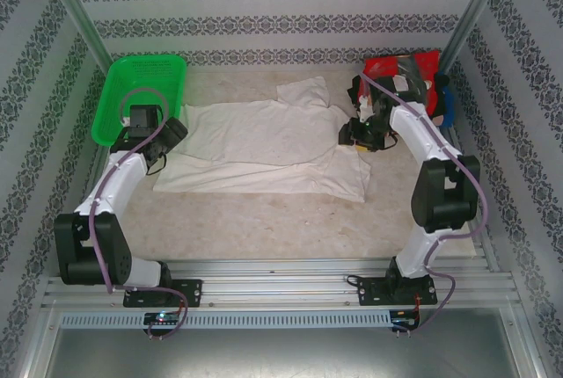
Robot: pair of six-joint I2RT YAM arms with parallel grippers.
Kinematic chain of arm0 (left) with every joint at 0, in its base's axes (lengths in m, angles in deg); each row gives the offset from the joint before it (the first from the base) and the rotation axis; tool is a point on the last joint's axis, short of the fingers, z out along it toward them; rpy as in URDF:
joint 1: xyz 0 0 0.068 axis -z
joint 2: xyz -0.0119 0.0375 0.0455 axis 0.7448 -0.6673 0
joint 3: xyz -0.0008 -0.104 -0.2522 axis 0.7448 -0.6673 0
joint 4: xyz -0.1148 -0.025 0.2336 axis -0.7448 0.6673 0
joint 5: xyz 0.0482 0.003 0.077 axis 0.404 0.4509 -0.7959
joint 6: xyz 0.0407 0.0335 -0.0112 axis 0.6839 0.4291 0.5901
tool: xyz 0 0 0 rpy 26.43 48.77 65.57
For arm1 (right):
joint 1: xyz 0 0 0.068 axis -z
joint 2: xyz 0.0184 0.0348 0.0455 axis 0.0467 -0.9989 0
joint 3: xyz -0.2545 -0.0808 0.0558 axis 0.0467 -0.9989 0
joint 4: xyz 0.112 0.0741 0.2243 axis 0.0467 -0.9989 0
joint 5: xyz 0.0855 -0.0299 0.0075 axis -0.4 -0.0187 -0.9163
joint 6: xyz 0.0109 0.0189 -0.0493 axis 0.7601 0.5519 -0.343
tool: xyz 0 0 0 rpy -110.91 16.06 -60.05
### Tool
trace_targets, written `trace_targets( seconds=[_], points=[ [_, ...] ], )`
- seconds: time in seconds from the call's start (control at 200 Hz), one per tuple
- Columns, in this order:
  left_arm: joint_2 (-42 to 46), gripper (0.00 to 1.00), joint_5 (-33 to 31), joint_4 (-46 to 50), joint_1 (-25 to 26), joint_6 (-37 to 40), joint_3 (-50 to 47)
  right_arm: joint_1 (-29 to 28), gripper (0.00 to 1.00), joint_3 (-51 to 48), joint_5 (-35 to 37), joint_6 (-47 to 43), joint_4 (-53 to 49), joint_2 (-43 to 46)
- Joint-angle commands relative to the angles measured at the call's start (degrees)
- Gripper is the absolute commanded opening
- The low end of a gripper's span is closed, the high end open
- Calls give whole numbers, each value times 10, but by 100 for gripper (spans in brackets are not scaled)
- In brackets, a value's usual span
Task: Fold and stack the t-shirts
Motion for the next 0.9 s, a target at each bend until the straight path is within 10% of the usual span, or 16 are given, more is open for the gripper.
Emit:
trace_targets(
  seconds=[0.0,0.355,0.899],
  points=[
    [17,89,-10,37,53,39,-7,-23,53,-70,-103,105,77,9],
    [10,95,25,-43,190,114,-57,-50,46,-100,-135,222,192,-74],
    [42,100,71,-90,252,195,-57,-56,44,-71,-60,212,119,-107]
  ],
)
